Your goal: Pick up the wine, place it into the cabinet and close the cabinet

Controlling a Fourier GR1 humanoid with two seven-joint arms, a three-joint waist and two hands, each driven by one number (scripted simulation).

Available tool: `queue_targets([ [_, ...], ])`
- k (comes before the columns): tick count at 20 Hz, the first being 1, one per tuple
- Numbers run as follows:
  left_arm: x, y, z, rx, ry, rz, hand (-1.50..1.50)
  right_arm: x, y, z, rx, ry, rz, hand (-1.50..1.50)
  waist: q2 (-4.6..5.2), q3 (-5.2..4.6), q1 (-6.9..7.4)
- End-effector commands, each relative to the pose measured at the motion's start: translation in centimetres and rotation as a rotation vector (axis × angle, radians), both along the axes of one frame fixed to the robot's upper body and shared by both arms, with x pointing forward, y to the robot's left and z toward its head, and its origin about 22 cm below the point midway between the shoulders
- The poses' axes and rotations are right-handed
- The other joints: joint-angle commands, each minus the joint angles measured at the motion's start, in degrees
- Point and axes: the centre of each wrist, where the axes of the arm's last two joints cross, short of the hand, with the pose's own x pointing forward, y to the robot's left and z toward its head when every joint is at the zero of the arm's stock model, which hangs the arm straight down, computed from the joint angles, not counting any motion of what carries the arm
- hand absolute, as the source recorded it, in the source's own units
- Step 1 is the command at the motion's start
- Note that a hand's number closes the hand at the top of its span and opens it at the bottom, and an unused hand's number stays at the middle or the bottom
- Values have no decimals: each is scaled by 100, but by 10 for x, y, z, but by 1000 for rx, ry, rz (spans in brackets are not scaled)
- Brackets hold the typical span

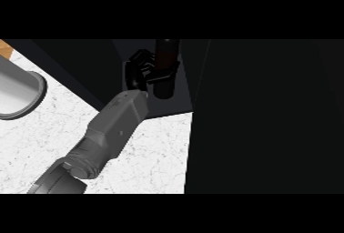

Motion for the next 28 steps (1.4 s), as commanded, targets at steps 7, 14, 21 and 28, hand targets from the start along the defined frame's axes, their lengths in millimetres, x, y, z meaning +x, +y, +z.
queue_targets([
  [7,7,14,8,130,7,36,150,-2,-6,-2,14,-12,-9,-150,54,8,71],
  [14,14,28,15,381,-11,121,150,-8,-2,-3,8,-20,31,-150,67,8,-49],
  [21,5,52,-6,485,43,189,150,-5,-3,0,4,-23,17,-150,104,-7,-48],
  [28,-2,75,-19,530,78,139,-150,-5,-1,-2,-1,-38,30,-150,145,-14,-26],
])
